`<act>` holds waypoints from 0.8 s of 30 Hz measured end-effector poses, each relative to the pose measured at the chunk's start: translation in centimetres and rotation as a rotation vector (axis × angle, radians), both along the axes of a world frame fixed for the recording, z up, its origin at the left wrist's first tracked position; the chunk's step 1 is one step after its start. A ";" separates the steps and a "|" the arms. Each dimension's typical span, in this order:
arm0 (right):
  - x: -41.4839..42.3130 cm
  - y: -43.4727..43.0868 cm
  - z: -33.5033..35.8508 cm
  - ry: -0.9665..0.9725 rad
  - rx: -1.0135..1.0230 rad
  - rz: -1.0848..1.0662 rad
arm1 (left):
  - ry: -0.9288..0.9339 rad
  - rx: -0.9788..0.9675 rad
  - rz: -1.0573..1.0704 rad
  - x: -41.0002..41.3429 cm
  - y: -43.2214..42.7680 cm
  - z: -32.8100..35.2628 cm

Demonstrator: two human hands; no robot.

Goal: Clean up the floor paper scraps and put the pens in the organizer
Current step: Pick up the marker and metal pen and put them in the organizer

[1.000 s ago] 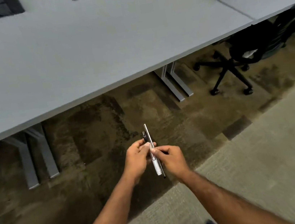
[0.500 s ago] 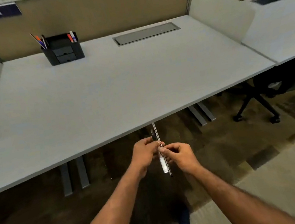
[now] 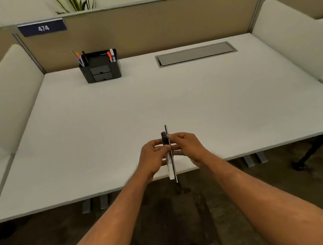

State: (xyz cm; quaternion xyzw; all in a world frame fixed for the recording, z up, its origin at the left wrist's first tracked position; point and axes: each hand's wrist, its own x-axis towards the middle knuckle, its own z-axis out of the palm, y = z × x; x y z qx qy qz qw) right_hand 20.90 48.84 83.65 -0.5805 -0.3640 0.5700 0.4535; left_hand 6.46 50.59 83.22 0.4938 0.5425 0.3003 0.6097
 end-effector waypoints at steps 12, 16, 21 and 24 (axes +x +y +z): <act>-6.1 14.4 1.6 0.056 0.024 0.102 | -0.035 0.094 0.094 -6.5 11.8 0.9; -8.3 19.9 2.0 0.060 -0.022 0.087 | -0.053 0.108 0.105 -9.0 17.2 0.7; -10.3 25.9 2.5 0.048 -0.040 0.023 | -0.073 0.080 0.108 -12.0 23.0 0.6; -10.9 29.3 2.7 0.034 -0.041 0.000 | -0.061 0.083 0.123 -13.9 26.2 0.8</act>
